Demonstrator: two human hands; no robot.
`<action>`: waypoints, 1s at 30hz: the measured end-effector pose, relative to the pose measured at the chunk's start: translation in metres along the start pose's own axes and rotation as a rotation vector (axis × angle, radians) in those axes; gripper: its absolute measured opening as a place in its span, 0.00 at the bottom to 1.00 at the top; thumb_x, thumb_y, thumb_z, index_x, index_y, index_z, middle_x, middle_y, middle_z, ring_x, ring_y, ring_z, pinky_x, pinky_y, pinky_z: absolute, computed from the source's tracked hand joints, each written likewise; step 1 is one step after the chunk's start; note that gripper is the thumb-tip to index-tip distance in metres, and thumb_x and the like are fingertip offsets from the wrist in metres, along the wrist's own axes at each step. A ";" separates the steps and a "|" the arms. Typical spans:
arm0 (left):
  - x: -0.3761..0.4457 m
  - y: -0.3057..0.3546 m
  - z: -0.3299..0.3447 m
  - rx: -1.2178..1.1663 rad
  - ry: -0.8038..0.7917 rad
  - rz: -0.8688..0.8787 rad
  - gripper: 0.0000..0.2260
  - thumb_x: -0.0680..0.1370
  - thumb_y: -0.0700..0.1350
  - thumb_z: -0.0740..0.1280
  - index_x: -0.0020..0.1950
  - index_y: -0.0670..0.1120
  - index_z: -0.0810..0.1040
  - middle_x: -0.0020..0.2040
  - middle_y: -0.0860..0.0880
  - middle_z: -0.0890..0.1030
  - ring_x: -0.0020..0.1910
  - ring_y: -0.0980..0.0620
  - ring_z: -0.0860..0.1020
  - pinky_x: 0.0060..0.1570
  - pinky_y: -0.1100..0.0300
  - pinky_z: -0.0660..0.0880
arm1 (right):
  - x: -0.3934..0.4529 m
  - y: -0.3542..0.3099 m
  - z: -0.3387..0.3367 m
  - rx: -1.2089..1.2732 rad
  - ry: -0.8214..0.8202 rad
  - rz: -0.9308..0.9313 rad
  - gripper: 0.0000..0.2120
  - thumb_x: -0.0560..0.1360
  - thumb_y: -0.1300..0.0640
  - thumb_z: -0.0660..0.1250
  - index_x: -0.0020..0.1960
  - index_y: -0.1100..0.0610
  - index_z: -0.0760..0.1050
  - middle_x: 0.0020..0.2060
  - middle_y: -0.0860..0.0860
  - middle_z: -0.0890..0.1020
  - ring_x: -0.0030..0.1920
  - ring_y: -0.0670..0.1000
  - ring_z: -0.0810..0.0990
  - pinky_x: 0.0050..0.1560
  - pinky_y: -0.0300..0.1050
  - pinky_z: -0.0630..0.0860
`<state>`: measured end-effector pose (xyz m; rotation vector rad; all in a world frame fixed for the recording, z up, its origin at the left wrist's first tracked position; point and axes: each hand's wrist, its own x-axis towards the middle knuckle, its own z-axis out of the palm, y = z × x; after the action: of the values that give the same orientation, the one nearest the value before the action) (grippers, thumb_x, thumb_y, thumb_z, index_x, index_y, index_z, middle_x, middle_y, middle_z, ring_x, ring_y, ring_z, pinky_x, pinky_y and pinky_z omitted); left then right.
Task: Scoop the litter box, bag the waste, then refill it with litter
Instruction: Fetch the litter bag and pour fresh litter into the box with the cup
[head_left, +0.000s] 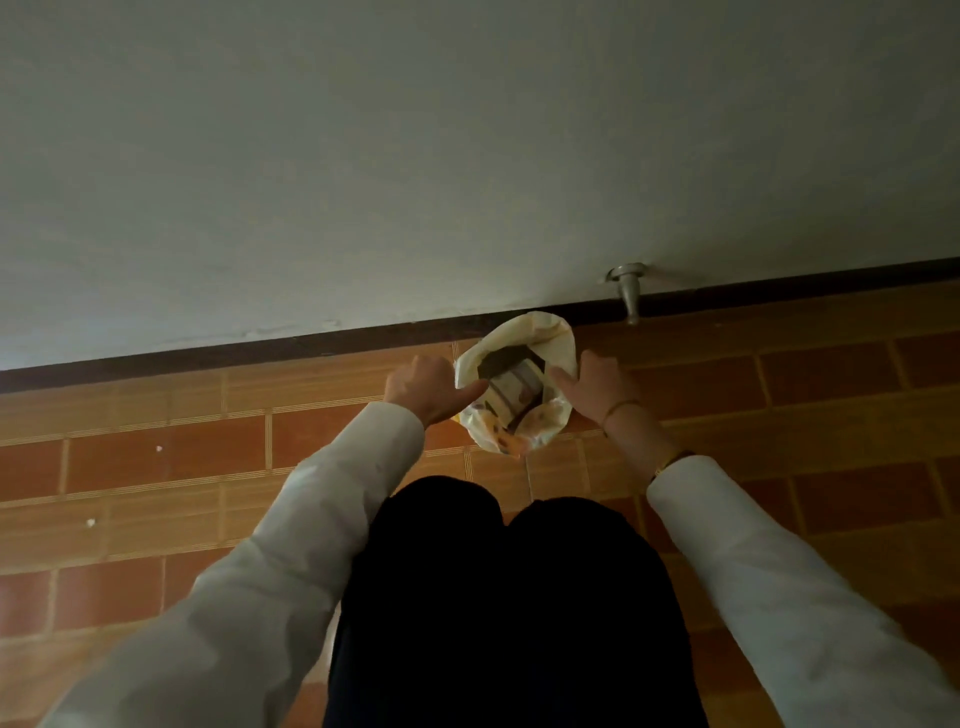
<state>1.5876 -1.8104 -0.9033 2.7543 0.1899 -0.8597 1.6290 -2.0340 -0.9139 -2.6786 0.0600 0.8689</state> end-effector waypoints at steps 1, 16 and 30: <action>0.006 -0.001 0.002 -0.022 -0.019 0.018 0.31 0.75 0.70 0.54 0.40 0.44 0.80 0.34 0.48 0.78 0.33 0.50 0.77 0.33 0.58 0.74 | 0.005 0.001 0.004 -0.007 -0.001 -0.011 0.23 0.78 0.40 0.58 0.54 0.61 0.74 0.46 0.58 0.80 0.47 0.59 0.80 0.42 0.48 0.75; -0.100 0.010 -0.096 -0.266 0.044 -0.031 0.18 0.81 0.48 0.59 0.30 0.48 0.69 0.29 0.50 0.74 0.27 0.54 0.70 0.26 0.63 0.62 | -0.092 -0.034 -0.070 0.175 0.057 -0.092 0.10 0.81 0.59 0.57 0.42 0.56 0.72 0.30 0.49 0.72 0.32 0.49 0.73 0.28 0.39 0.62; -0.410 0.054 -0.335 -0.546 0.142 -0.273 0.17 0.80 0.47 0.61 0.34 0.41 0.76 0.28 0.50 0.74 0.27 0.50 0.71 0.25 0.59 0.58 | -0.359 -0.152 -0.320 0.016 -0.050 -0.271 0.09 0.81 0.54 0.56 0.47 0.54 0.73 0.32 0.49 0.74 0.29 0.47 0.71 0.28 0.39 0.64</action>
<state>1.4443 -1.7907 -0.3909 2.2968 0.7246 -0.5599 1.5389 -2.0129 -0.4185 -2.5685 -0.2998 0.8430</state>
